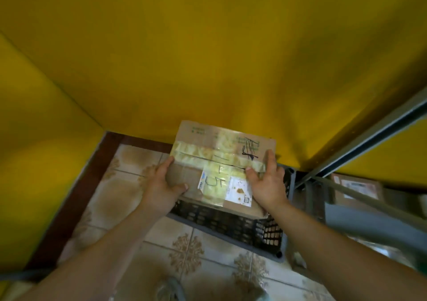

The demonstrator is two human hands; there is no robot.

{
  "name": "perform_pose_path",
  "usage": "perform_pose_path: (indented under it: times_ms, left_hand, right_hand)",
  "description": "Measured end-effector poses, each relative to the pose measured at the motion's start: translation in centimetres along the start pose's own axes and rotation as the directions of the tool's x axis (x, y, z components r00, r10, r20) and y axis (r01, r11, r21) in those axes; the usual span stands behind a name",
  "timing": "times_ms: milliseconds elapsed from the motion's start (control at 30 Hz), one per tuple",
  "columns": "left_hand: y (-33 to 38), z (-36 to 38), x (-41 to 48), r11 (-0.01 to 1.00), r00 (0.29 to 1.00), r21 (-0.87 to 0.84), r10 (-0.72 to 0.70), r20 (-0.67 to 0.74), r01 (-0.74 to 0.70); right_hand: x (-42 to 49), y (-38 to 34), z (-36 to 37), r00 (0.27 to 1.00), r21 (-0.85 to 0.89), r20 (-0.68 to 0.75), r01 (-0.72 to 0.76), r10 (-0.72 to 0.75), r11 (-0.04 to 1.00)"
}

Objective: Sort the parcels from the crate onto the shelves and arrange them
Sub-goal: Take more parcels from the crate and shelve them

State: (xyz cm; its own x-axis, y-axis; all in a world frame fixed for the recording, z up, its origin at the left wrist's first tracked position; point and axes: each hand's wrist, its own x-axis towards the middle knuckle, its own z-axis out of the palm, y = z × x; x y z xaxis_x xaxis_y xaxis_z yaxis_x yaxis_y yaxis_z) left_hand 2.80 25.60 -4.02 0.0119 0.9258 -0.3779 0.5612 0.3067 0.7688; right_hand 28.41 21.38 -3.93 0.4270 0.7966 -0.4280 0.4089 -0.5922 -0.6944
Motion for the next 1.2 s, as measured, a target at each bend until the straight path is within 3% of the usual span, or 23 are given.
perform_pose_path:
  times_ms: [133,333,467,600,867,1033,1200]
  left_hand:
    - [8.8,-7.0,-8.5,0.992,0.997,-0.108,0.071,-0.012,-0.072]
    - [17.5,-15.8,-21.0,0.97,0.954,-0.004,0.239,-0.179,-0.244]
    - [19.9,-19.7,-27.8,0.92,0.882,0.004,0.377,-0.283,-0.392]
    - [20.1,-22.2,-34.9,0.862,0.825,-0.018,0.479,-0.301,-0.507]
    - [21.1,-23.5,-47.3,0.796,0.784,-0.062,0.574,-0.236,-0.602]
    - [23.2,-21.1,-54.1,0.754,0.747,-0.062,0.63,-0.214,-0.654]
    - [25.8,-14.1,-60.7,0.728,0.735,-0.098,0.668,-0.118,-0.678]
  right_hand:
    - [-8.6,-8.3,-7.4,0.993,0.039,-0.049,0.107,-0.105,0.993]
    - [-21.4,-17.0,-15.6,0.963,0.068,-0.125,0.25,-0.24,0.966]
    - [-29.6,-19.6,-18.8,0.9,0.05,-0.206,0.401,-0.383,0.915]
    - [-37.8,-19.2,-20.8,0.83,0.022,-0.318,0.49,-0.459,0.871]
    - [-51.3,-16.6,-26.3,0.74,-0.021,-0.427,0.566,-0.519,0.824]
    - [-57.8,-13.6,-31.0,0.68,-0.057,-0.51,0.585,-0.527,0.809]
    - [-63.5,-6.8,-37.5,0.668,-0.095,-0.558,0.538,-0.492,0.837]
